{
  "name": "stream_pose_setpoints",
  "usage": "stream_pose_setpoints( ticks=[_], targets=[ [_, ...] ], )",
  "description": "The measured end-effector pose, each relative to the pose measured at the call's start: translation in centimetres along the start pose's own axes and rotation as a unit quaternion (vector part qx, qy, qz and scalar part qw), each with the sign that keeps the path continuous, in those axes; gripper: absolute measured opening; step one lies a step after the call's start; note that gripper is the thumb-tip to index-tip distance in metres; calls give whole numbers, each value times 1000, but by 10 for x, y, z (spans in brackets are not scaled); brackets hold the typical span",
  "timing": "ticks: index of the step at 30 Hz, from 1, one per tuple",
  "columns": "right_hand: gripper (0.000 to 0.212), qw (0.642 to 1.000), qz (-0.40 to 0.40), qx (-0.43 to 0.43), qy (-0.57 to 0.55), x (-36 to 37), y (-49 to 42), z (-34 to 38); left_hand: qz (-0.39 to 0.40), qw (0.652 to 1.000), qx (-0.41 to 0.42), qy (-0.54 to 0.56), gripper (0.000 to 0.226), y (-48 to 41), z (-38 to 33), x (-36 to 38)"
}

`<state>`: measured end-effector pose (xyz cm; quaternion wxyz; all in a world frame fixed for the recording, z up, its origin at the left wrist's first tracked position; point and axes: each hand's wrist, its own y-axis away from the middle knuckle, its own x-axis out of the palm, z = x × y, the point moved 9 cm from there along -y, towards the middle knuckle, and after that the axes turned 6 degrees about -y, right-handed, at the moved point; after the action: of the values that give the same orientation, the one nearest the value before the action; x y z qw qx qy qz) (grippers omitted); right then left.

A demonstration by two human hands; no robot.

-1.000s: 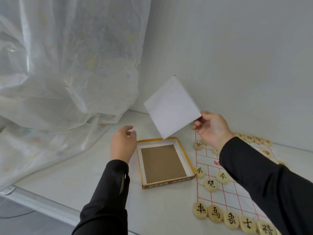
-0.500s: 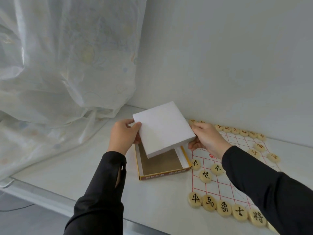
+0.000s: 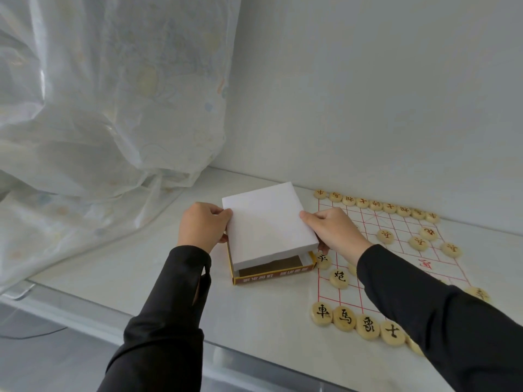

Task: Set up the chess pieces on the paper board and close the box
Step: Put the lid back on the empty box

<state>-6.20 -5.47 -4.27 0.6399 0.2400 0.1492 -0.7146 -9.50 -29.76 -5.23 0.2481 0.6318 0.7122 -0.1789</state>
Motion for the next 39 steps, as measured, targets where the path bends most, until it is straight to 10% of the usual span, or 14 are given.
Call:
stream_pose_setpoints(
  ticks=[6, 39],
  targets=[
    [23, 997, 26, 17, -76, 1, 4, 4, 36, 999, -7, -40, 20, 1, 5, 8],
    [44, 994, 70, -1, 79, 12, -14, 16, 113, 977, -94, 154, 39, -5, 34, 27]
  ],
)
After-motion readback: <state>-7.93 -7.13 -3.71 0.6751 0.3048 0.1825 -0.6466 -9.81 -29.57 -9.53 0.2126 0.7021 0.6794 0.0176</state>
